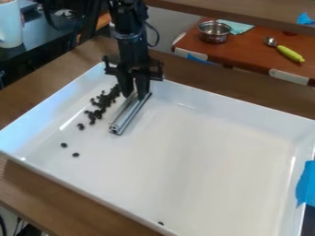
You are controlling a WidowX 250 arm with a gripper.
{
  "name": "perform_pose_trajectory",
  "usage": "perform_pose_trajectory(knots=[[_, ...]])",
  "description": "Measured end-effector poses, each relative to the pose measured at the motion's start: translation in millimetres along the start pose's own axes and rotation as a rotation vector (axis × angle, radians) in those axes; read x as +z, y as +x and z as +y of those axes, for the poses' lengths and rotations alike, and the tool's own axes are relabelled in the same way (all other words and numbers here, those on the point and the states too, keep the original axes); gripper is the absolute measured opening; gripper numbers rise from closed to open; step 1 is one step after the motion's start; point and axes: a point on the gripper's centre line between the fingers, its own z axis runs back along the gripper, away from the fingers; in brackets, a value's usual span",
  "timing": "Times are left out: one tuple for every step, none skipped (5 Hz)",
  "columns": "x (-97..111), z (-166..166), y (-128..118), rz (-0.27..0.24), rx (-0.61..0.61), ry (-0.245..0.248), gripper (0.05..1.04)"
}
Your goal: Sweep into pile
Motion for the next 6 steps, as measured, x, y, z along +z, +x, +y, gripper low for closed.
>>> perform_pose_trajectory(knots=[[1,19,13,-0.028,0.031,0.027,0.322],[6,40,19,-0.058,0.058,0.101,0.322],[9,48,23,-0.084,0.031,0.154,0.322],[35,36,21,-0.114,0.039,0.093,0.322],[59,2,8,-0.084,0.061,-0.062,0.322],[69,-44,-12,-0.035,0.052,-0.19,0.322]])
